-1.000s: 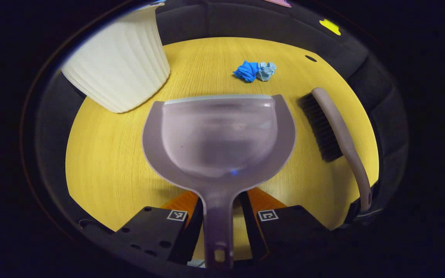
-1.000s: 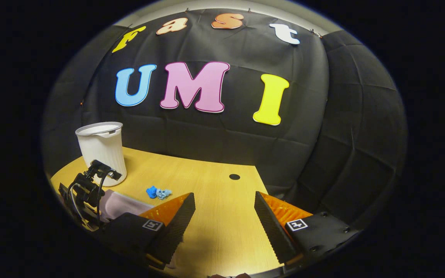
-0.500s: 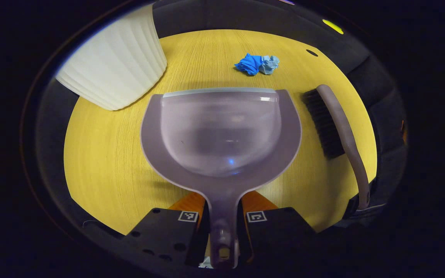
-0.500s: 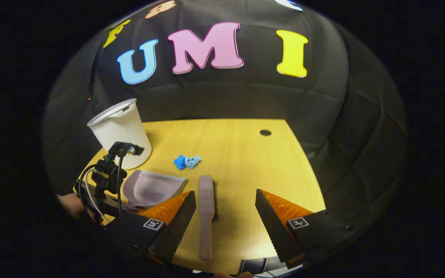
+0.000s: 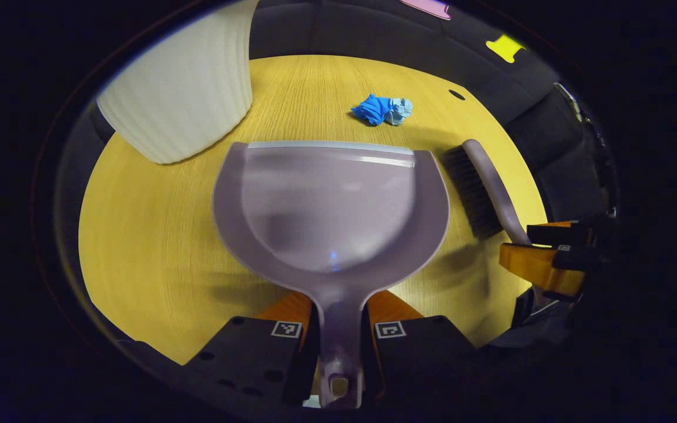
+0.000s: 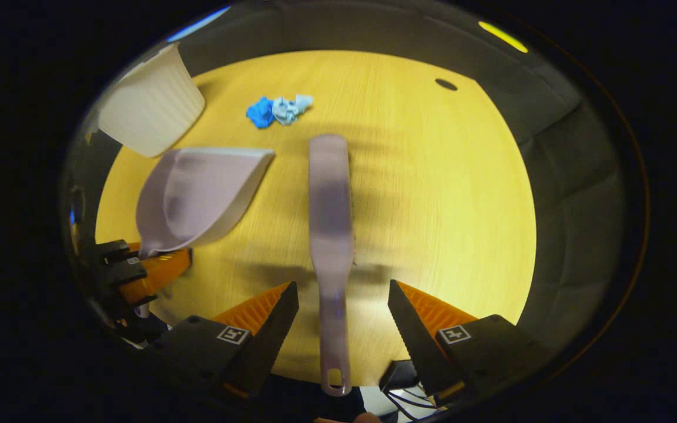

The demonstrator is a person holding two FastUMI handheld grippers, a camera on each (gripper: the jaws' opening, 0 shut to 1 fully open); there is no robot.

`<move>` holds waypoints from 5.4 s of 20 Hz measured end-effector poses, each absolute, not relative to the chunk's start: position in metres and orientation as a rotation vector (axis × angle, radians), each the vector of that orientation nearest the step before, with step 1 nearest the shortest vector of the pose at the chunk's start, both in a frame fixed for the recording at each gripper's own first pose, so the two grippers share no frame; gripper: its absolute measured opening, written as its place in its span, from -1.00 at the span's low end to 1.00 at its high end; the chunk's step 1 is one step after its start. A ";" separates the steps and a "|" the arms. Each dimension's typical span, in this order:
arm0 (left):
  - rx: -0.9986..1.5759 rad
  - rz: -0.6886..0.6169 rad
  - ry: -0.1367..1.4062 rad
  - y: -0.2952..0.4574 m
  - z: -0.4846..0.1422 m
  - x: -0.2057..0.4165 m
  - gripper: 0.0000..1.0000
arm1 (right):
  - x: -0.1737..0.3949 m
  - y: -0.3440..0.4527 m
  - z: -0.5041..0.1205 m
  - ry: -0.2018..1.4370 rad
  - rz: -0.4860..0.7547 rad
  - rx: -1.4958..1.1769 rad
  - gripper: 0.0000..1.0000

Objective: Pick up the small broom and dustpan from the desktop, sweep the trash into the dustpan with the broom, and then empty the trash into the garbage bin.

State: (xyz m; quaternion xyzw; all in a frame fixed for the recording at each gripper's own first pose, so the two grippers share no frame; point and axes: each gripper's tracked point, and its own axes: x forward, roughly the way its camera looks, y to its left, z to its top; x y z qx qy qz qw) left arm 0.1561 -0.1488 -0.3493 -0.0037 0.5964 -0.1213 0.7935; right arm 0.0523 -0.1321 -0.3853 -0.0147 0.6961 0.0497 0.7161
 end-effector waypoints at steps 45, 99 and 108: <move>0.358 -0.576 1.455 -0.115 -0.335 0.193 -0.40 | 0.226 -0.094 -0.444 1.634 0.778 -0.420 -0.48; 1.433 -0.121 0.960 0.126 0.031 0.322 -0.43 | 0.321 -0.196 -0.467 1.506 0.408 0.193 -0.46; 0.733 -0.109 0.578 0.031 0.029 0.305 -0.43 | 0.355 -0.210 -0.448 1.397 0.293 0.255 -0.46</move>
